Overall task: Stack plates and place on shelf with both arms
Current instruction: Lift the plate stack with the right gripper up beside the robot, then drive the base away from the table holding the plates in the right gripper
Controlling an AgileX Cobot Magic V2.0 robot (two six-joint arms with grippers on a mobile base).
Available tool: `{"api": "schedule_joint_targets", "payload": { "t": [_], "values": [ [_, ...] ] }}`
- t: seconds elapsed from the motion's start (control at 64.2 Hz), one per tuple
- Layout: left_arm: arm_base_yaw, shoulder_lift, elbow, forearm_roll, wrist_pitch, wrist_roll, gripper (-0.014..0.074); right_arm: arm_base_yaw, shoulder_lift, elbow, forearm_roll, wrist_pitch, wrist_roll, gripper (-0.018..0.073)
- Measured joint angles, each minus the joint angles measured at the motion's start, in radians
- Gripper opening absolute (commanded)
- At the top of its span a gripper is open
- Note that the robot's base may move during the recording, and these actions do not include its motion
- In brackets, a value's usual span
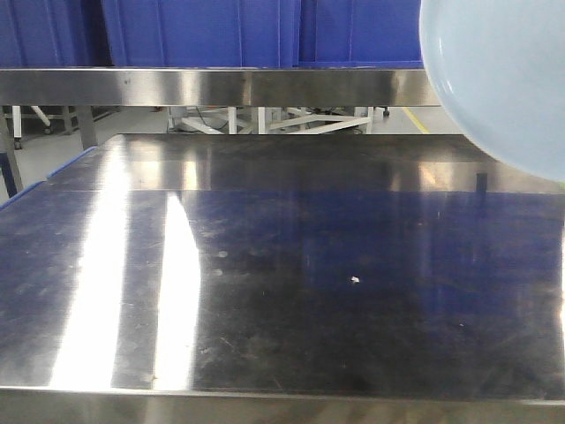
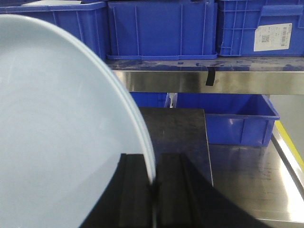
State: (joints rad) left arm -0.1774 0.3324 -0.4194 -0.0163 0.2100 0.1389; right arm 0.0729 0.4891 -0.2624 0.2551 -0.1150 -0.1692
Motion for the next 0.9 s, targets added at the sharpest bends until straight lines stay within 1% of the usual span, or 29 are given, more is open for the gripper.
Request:
{"api": "schedule_joint_targets", "payload": {
  "t": [0.903],
  "values": [
    [0.0, 0.0, 0.0, 0.0, 0.0, 0.0, 0.0083, 0.0, 0.0, 0.001, 0.0, 0.0, 0.0, 0.0057]
  ]
}}
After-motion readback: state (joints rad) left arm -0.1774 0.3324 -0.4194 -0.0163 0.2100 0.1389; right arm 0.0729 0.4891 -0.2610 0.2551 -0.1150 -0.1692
